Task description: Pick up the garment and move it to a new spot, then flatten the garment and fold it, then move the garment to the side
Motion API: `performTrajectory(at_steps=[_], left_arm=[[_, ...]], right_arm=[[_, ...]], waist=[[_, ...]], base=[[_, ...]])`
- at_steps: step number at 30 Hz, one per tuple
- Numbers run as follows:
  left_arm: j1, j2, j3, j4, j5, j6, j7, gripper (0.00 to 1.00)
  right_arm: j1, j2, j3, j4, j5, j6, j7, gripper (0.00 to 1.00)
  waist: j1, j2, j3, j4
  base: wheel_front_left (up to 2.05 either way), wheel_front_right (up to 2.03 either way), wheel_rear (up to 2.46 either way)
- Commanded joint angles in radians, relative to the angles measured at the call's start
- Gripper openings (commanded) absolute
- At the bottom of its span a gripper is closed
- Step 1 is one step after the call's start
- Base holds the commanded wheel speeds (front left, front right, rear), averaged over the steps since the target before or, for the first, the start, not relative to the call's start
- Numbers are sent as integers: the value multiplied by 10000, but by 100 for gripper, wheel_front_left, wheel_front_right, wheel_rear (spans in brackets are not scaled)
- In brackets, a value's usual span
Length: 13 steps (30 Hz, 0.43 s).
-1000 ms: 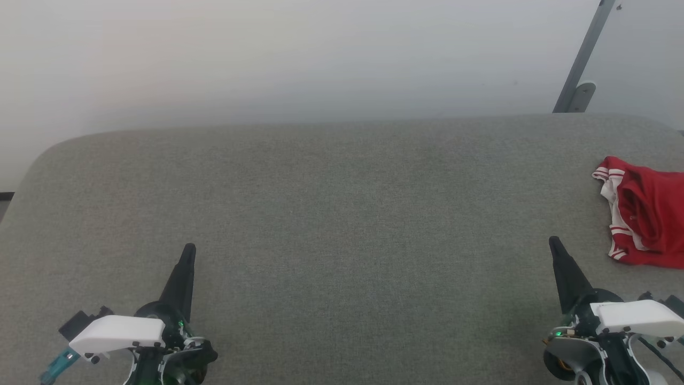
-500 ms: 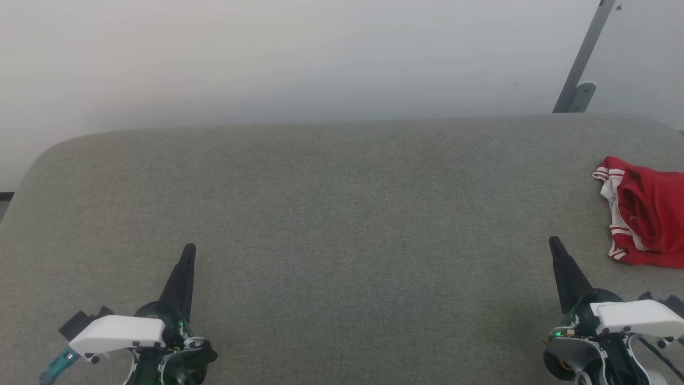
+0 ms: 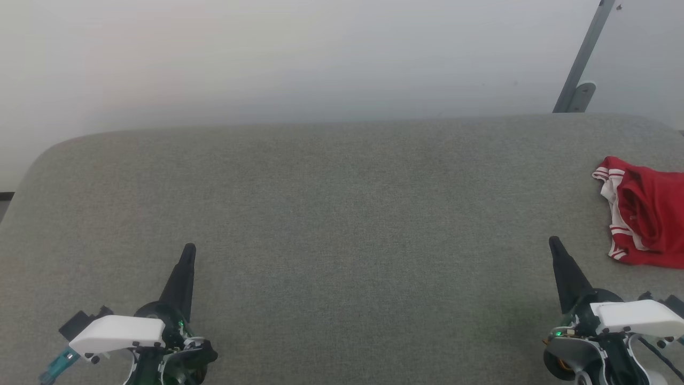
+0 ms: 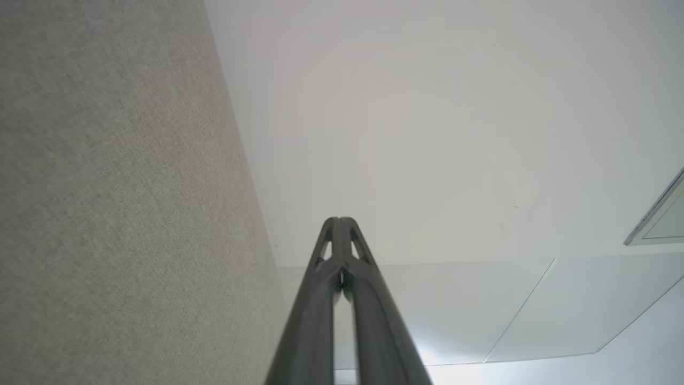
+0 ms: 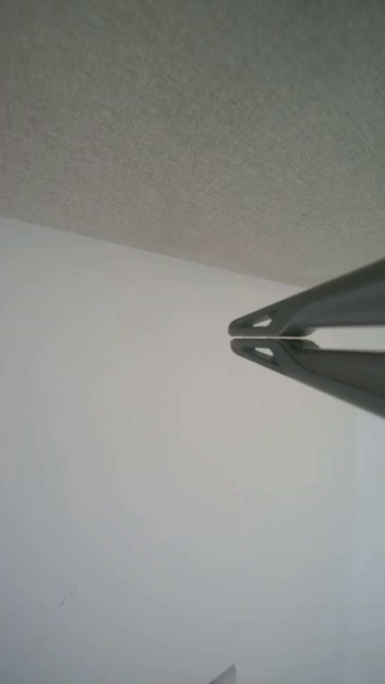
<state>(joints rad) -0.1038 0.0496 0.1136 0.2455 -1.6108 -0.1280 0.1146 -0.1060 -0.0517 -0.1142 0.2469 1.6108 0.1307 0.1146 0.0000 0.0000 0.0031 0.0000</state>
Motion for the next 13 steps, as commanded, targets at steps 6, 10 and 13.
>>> performTrajectory(at_steps=[6,10,13], left_arm=[[-115,-16,18,3,-34,-50,31,0],[-115,-16,18,3,-34,-50,31,0],[-115,-16,17,3,-35,-50,30,0]], right_arm=[[-58,34,-6,-43,40,0,28,0],[-58,35,-6,-43,40,0,28,0],[-58,35,-6,-43,40,0,28,0]], waist=[[0,0,0,0],[0,0,0,0],[0,0,0,0]], base=[[0,0,0],[0,0,0],[0,0,0]])
